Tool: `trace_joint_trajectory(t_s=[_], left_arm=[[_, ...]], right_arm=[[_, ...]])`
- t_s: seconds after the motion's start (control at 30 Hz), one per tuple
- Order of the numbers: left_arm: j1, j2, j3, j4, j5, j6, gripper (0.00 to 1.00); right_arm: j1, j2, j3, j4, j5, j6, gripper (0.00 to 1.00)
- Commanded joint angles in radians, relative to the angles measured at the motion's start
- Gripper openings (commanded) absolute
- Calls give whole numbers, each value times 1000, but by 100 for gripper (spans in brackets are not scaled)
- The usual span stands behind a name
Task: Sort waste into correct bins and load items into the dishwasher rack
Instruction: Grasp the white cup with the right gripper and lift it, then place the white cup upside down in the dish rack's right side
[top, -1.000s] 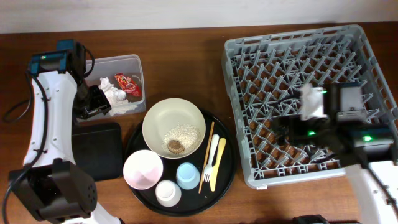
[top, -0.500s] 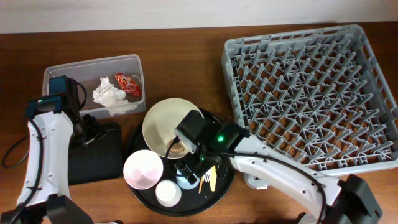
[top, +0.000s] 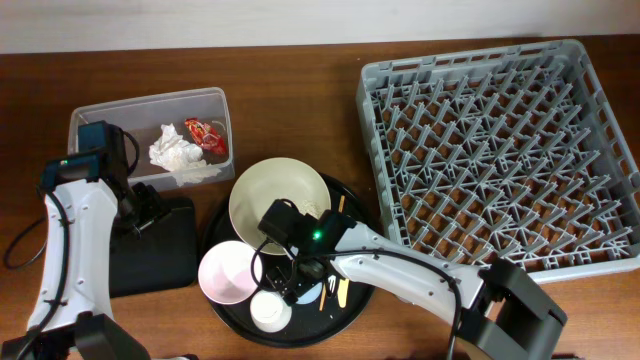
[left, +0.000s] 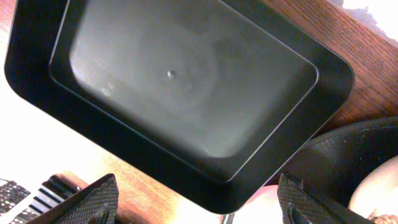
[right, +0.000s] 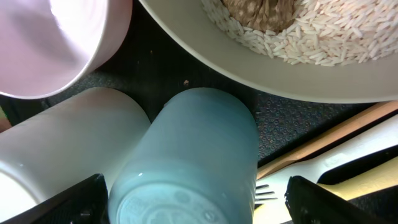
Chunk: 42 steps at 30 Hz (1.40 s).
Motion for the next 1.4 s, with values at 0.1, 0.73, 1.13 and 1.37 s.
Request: trace_joint_trajectory(t_s=[0.1,0.73,1.13,1.37], left_arm=[[2,-16,-6,3,7,-10,82],[2,-16,-6,3,7,-10,82],[2,-16,-6,2,8,-10,82],[2,-16,-6,3,7,-10,82]], right_arm=[[10,39,-6,-3,11,9,79],[-280,-314,205,-280,179,-35,32],[-1594,-39,438,-316,211,-213,28],[-1609,60,436,-363,166,-213,28]])
